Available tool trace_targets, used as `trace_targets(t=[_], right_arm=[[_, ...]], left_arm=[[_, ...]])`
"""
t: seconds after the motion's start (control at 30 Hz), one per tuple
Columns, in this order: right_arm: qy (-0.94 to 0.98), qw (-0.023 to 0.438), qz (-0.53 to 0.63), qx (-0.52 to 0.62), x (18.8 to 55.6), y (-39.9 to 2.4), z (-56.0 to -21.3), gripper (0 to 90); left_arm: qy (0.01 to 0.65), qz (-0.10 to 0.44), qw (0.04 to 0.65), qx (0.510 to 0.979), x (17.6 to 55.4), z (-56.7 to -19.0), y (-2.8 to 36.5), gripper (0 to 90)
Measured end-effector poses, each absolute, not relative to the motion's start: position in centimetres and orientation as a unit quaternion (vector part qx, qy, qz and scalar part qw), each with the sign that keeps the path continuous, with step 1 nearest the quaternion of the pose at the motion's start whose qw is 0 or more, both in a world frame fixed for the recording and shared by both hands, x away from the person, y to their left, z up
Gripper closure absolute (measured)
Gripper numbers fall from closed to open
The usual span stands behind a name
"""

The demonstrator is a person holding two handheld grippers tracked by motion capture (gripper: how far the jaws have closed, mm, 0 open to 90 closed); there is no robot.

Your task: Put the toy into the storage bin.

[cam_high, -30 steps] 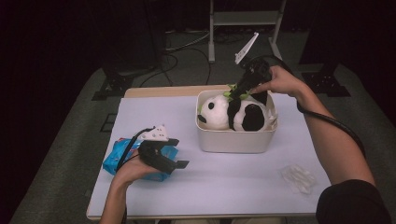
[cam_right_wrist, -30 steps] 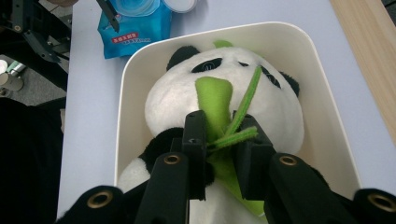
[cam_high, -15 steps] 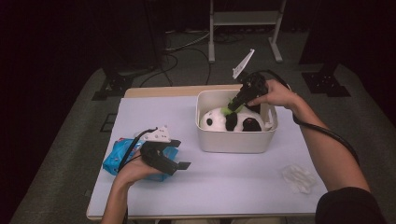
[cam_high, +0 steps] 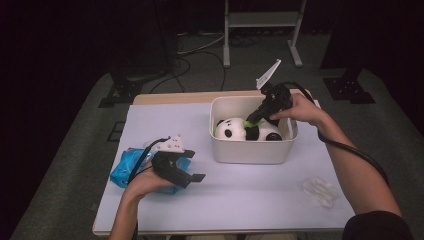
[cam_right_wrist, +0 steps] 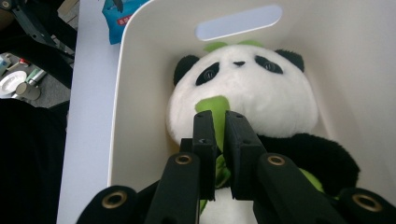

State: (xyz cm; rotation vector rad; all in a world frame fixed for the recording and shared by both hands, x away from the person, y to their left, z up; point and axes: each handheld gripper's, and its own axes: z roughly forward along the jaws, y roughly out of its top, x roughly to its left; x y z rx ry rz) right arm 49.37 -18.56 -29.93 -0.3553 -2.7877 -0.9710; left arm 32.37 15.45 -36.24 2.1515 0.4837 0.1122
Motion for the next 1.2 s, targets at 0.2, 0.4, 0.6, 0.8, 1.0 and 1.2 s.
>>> trace_targets(t=[0.2,0.4,0.6,0.8,1.0,1.2], right_arm=[[-0.934,0.086,-0.322,-0.127,48.9,-19.0,-30.6,79.4],[-0.929,0.08,-0.335,-0.136,48.0,-20.0,-30.6,75.3],[-0.924,0.066,-0.349,-0.146,46.7,-21.1,-30.1,70.2],[-0.918,0.052,-0.363,-0.153,45.5,-22.3,-29.5,65.5],[-0.916,0.04,-0.367,-0.156,44.3,-23.3,-29.0,62.8],[-0.911,0.032,-0.377,-0.163,43.6,-24.5,-28.4,61.3]], left_arm=[[0.189,0.05,0.453,0.87,32.3,-35.9,15.3,10.2],[0.186,0.048,0.452,0.871,32.3,-36.0,15.3,10.3],[0.188,0.044,0.452,0.871,32.3,-36.3,15.4,10.3],[0.185,0.045,0.459,0.868,32.1,-36.0,15.4,10.2],[0.185,0.045,0.461,0.867,32.0,-36.0,15.3,10.2],[0.184,0.045,0.457,0.869,31.9,-36.1,15.1,10.2]])
